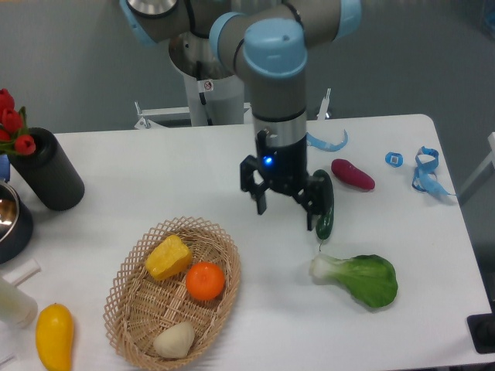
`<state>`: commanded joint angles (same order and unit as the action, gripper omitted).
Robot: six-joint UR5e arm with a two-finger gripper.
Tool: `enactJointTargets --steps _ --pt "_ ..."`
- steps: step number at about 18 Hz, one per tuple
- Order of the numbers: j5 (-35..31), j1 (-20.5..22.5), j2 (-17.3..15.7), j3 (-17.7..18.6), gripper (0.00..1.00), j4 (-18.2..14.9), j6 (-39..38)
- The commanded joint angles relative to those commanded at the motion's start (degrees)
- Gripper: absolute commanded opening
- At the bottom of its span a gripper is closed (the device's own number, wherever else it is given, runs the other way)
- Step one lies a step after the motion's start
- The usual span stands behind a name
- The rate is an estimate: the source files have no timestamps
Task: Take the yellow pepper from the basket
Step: 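Move the open gripper from beside the cucumber over the wicker basket, then lower the gripper onto the yellow bell pepper in the basket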
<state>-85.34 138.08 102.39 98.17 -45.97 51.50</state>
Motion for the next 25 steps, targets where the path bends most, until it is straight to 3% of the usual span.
enactJointTargets --steps 4,10,14,19,25 --pt "-0.3 -2.8 0.3 1.8 1.0 -0.1 -0.7" --pt "-0.4 -7.7 3.5 2.6 1.0 -0.2 -1.6" --pt "-0.4 -10.1 3.9 5.5 1.0 -0.1 -1.1" --pt "-1.1 -14.3 6.0 5.6 1.0 -0.4 0.0" --pt "-1.1 -16.2 8.2 5.5 1.0 -0.4 -0.1"
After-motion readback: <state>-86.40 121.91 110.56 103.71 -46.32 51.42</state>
